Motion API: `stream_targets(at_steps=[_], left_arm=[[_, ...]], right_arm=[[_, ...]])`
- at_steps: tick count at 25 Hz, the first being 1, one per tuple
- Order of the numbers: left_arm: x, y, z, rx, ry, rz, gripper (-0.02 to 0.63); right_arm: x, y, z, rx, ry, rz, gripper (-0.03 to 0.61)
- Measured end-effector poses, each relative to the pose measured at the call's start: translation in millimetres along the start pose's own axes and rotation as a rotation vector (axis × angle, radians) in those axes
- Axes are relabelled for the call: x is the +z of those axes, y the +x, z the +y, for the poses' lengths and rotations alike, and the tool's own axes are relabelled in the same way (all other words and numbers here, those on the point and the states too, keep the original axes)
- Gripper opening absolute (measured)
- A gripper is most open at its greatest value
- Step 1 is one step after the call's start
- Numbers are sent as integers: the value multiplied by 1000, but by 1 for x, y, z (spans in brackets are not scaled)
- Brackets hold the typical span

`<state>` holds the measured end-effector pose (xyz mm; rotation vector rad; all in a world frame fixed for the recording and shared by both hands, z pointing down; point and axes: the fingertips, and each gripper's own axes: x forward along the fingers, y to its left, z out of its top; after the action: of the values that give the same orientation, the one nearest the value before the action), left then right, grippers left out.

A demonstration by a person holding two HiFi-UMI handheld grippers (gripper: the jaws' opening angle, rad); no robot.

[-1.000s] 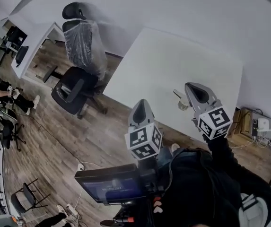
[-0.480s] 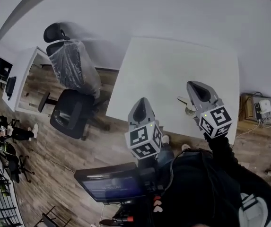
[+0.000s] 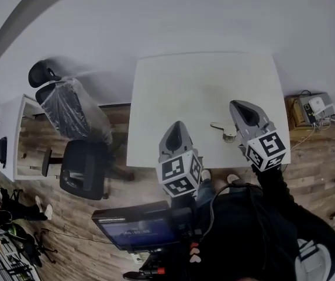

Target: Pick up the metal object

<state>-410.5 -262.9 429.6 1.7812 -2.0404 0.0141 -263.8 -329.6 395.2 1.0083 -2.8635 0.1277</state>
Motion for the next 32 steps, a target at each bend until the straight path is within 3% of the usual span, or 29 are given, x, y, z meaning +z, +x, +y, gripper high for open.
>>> stream_targets(at_steps=[8,12,21,24,27,30,32], left_arm=[[-10,36,-44,-198,61,70,-10],[-19,49,-77,-284,91,102,-11],[-19,56,-106,-316,151,117,-11],[-26,59,-97,-300,112,158,-11],[-35,61,-89,-274,91,183,-11],[-40,63,-84,-231,137,191,-10],[-41,62,-83,-222,145,192,-10]], right_arm=[[-17,-38,-27,-177,10,32,2],[-34,-57,-34,-194,-2,89,2],[-88,-65,-19,6,-54,256,2],[-107,-61,-20,18,-65,314,2],[-126,-56,-14,87,-113,395,12],[-149,-51,-3,179,-179,489,62],[-168,-50,6,247,-212,568,140]])
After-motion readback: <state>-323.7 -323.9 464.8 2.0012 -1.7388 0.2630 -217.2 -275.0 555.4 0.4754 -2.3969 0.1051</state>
